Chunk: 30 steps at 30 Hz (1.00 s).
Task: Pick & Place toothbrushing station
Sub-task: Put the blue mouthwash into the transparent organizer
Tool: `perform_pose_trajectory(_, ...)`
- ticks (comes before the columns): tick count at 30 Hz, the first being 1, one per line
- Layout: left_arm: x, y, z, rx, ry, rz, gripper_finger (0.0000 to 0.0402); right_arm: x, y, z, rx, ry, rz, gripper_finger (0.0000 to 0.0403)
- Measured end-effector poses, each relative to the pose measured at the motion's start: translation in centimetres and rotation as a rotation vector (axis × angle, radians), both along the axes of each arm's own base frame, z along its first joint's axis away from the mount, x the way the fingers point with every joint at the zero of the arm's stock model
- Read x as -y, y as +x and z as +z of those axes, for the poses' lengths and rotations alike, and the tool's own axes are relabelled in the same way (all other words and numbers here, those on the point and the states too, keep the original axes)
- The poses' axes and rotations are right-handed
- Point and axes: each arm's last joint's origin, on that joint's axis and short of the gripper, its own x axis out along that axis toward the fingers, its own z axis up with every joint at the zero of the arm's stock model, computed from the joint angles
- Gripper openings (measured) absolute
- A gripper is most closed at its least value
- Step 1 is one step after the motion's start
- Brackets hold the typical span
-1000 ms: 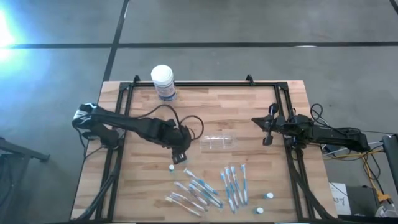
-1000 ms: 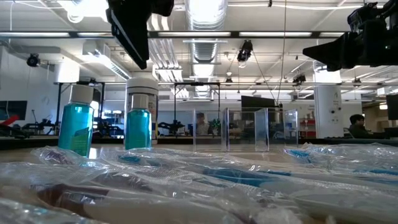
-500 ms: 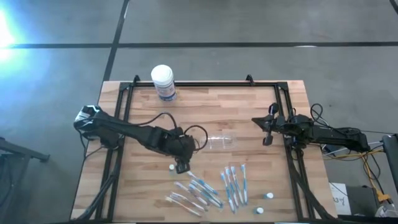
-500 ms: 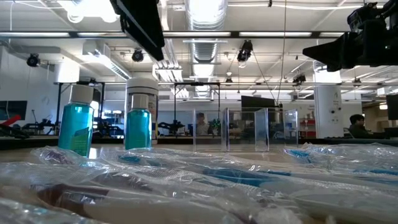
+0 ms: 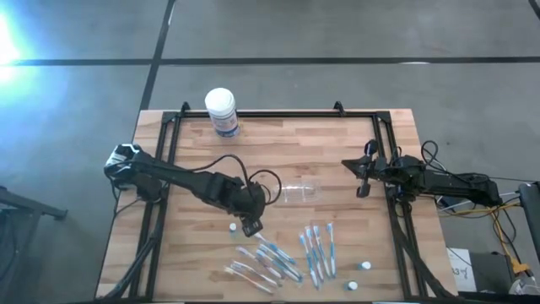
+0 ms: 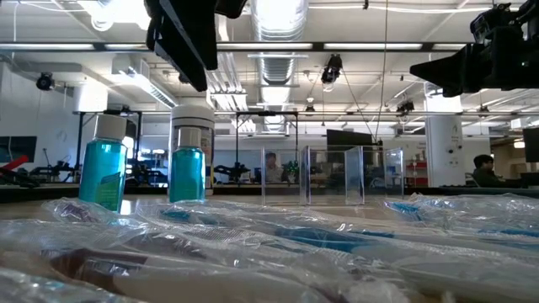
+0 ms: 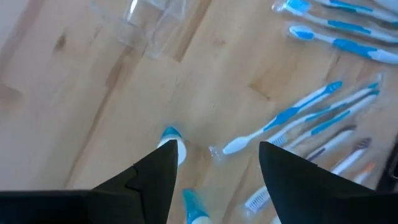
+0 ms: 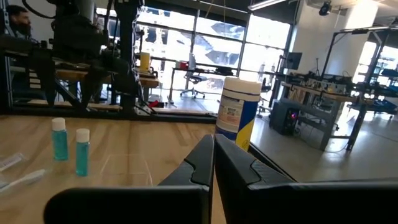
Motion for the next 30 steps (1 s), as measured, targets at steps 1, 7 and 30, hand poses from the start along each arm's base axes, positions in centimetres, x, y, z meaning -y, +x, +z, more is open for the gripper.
perform_pose_trajectory(1,-0.4,0.1,0.0,-0.004,-0.02,0.015,0.0229,0.0,0.0,0.0,0.0,0.0,0.0,0.0008)
perform_pose_trajectory(7,-1.8,0.2,-0.1,-0.035,-0.085,0.061,0.0229,0.1,0.0,0.0,0.0,-0.001,-0.021,0.0008)
perform_pose_trajectory(30,-1.3,2.0,-2.0,-0.201,-0.006,-0.023,0.0229,0.2,0.0,0.0,-0.002,-0.004,-0.065,0.0008)
